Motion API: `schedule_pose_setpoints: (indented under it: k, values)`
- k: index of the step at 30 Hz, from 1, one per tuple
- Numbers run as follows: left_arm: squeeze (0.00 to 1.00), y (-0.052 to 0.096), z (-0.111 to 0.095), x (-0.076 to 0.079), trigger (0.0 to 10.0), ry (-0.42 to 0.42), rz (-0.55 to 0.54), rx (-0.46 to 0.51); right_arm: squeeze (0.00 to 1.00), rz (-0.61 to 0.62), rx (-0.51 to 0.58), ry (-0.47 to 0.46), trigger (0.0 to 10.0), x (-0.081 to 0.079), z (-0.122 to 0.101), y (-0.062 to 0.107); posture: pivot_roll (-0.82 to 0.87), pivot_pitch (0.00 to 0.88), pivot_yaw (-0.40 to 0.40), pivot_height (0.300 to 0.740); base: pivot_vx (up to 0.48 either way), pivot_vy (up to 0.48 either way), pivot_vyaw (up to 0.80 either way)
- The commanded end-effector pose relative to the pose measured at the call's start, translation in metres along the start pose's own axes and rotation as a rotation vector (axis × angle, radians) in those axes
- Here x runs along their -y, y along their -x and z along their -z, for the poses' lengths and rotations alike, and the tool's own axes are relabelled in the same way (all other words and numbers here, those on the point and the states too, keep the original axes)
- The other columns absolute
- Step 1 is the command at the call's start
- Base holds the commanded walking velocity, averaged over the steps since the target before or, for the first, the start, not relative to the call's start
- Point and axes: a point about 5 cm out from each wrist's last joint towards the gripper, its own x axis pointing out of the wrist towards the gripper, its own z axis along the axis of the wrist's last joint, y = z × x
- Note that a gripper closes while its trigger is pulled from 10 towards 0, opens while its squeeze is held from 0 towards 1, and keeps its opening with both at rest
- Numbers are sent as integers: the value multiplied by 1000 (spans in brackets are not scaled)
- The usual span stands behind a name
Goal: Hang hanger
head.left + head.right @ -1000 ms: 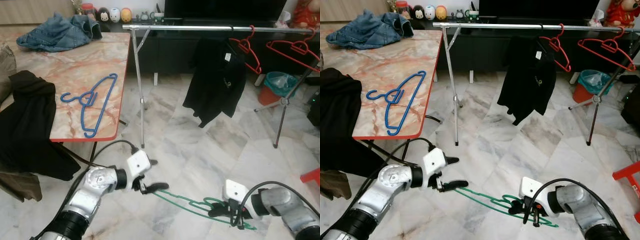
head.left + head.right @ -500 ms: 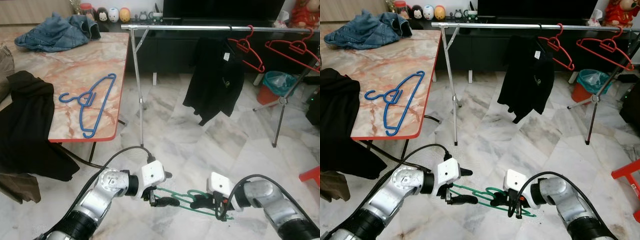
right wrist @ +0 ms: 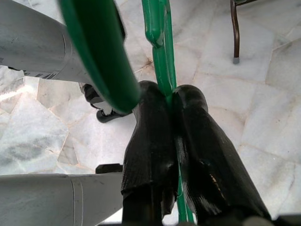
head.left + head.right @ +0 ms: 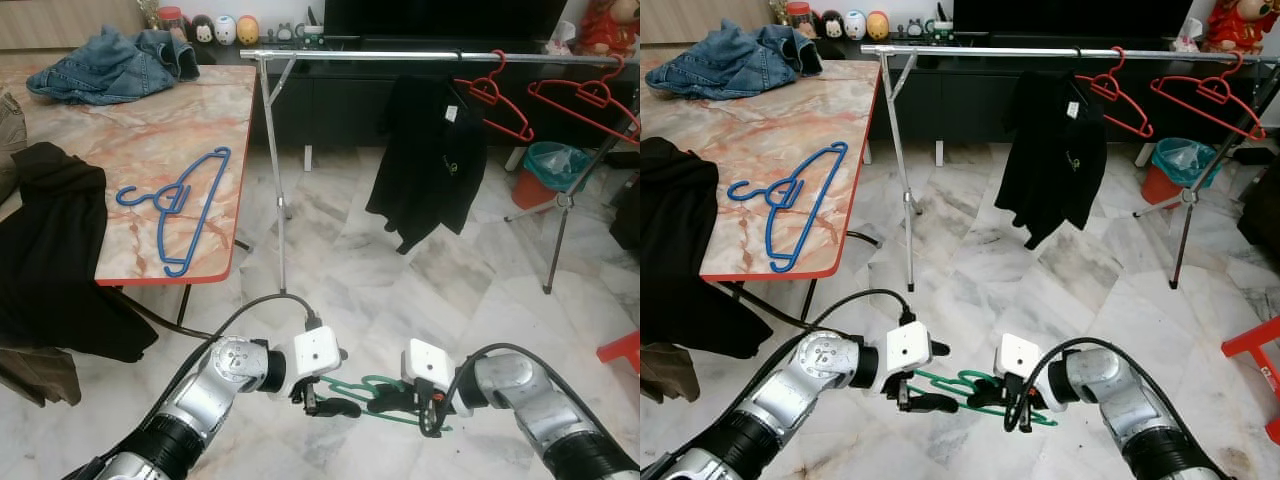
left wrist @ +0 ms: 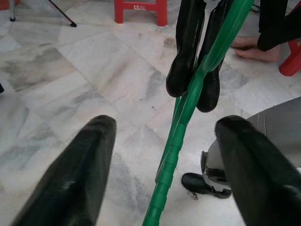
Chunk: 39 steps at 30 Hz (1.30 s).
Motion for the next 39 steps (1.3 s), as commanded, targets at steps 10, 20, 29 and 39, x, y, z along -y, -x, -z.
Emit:
schedule_pose_setpoints:
  k: [10, 20, 29, 39]
  values:
    - [0, -5, 0, 1, 0, -34, 30, -19, 0, 6, 7, 27, 10000, 3, -8, 2, -11, 23, -44, 740, 0, 0, 0]
    - [0, -6, -1, -1, 0, -40, 33, -12, 0, 11, 12, 30, 10000, 4, -9, 1, -10, 9, -41, 740, 0, 0, 0]
    - [0, -6, -1, -1, 0, -46, 44, -10, 0, 13, 16, 27, 10000, 4, -9, 1, -12, 0, -35, 740, 0, 0, 0]
    - [0, -7, -2, -1, 0, -49, 54, -5, 0, 19, 23, 22, 10000, 4, -9, 2, -13, 3, -34, 740, 0, 0, 0]
